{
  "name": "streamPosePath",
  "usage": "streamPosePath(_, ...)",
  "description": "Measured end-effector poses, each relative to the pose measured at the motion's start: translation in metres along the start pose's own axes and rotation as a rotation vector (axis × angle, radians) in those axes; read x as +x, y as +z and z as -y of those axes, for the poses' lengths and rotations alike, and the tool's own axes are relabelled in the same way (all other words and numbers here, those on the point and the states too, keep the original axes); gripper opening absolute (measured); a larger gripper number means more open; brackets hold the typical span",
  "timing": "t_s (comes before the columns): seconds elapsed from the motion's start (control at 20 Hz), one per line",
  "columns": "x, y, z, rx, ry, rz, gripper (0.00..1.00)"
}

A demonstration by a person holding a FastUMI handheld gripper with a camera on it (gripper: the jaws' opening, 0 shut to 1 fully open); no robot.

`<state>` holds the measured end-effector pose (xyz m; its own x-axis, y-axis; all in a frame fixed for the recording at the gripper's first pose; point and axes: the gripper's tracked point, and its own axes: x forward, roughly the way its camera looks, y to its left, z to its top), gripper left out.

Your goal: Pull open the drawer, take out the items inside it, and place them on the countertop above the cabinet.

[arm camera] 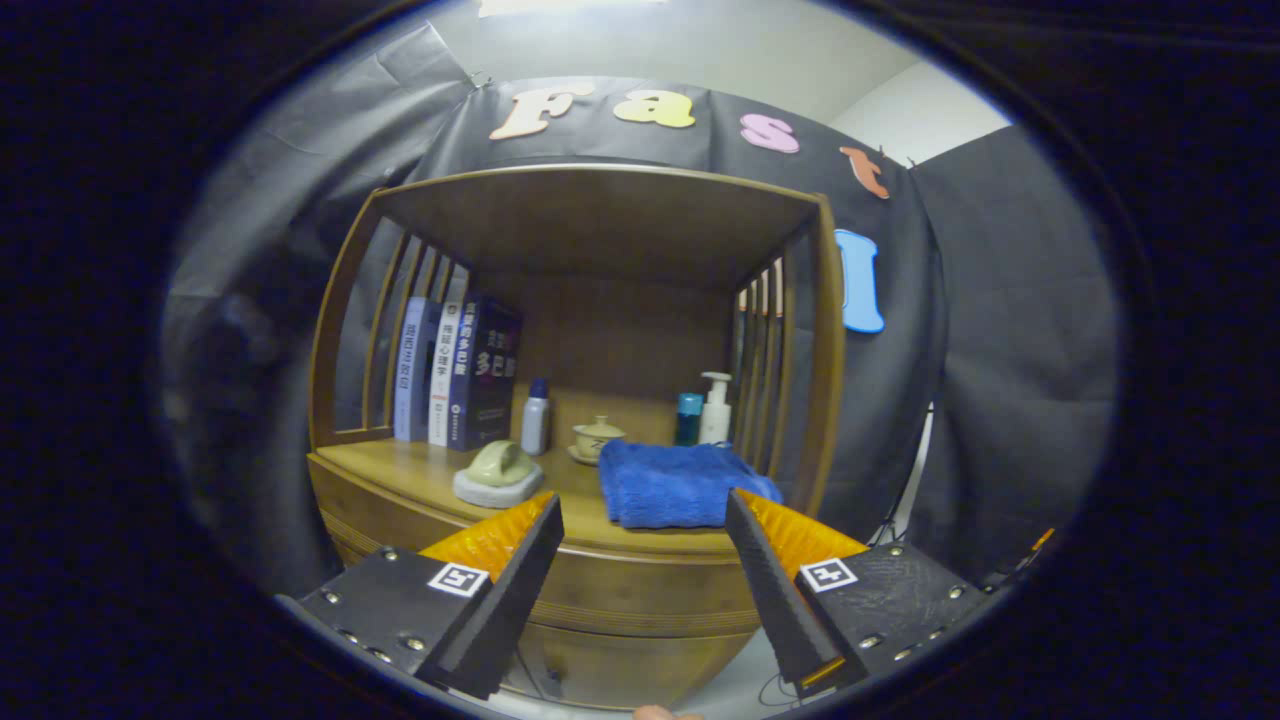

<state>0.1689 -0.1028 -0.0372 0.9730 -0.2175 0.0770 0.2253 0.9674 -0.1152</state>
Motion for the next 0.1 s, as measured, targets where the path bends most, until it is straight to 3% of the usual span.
streamPosePath(0.1, -0.001, 0.006, 0.029, -0.015, -0.028, 0.028, 0.98)
